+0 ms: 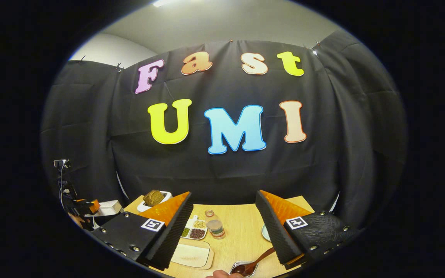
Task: Close the left gripper, press the button to open the rice cooker; take a wooden spoon from the chopstick holder with the right hand, scoop a spoonful of rice and pour it into the rice cooker, then put the wooden spoon back into the chopstick holder.
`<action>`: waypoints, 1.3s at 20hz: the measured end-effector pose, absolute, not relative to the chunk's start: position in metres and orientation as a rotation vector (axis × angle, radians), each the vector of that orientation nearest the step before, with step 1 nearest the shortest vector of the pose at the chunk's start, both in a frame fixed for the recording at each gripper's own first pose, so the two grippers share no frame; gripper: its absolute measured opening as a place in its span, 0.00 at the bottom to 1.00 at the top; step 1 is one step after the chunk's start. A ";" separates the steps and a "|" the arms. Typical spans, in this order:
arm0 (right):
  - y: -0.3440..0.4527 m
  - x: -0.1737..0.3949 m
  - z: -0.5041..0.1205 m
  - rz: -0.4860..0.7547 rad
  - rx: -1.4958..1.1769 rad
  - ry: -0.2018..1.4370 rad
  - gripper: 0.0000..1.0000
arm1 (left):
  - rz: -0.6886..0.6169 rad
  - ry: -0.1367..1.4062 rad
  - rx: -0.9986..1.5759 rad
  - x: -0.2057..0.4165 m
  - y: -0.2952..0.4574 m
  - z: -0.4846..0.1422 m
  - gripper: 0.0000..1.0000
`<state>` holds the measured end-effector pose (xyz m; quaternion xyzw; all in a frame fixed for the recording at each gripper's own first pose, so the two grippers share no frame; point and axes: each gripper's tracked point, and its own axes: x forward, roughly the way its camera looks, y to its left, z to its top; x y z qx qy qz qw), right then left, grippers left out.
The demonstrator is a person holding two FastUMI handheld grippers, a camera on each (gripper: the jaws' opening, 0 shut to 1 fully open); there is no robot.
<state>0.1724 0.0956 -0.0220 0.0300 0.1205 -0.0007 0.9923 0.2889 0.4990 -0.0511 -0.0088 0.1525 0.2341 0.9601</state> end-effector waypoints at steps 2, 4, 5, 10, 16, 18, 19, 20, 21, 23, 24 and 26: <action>0.102 0.169 -0.025 0.008 0.045 0.252 0.98 | 0.470 0.309 -0.018 0.288 0.499 -0.054 0.96; 0.108 0.166 -0.025 0.015 0.031 0.265 0.98 | 0.468 0.312 -0.041 0.288 0.495 -0.058 0.96; 0.111 0.164 -0.024 0.020 0.026 0.267 0.98 | 0.467 0.316 -0.054 0.287 0.493 -0.060 0.96; 0.124 0.156 -0.019 0.030 -0.014 0.265 0.98 | 0.453 0.336 -0.032 0.283 0.489 -0.070 0.99; 0.136 0.145 -0.012 0.037 0.026 0.249 0.98 | 0.415 0.361 -0.023 0.278 0.485 -0.079 0.98; 0.139 0.142 -0.012 0.030 0.042 0.248 0.98 | 0.410 0.375 -0.016 0.276 0.485 -0.082 0.98; 0.140 0.140 -0.013 0.028 0.044 0.252 0.98 | 0.407 0.384 -0.013 0.275 0.484 -0.084 0.98; 0.140 0.138 -0.015 0.024 0.044 0.259 0.98 | 0.405 0.385 -0.006 0.272 0.484 -0.084 0.98; 0.140 0.136 -0.015 0.020 0.044 0.264 0.98 | 0.402 0.379 0.000 0.274 0.486 -0.084 0.98; 0.144 0.132 -0.015 0.015 0.040 0.265 0.98 | 0.399 0.383 -0.007 0.275 0.486 -0.088 0.96; 0.146 0.130 -0.014 0.013 0.031 0.264 0.98 | 0.402 0.415 -0.028 0.270 0.485 -0.093 0.98; 0.153 0.123 -0.013 0.018 0.021 0.262 0.98 | 0.403 0.423 -0.058 0.268 0.479 -0.092 0.99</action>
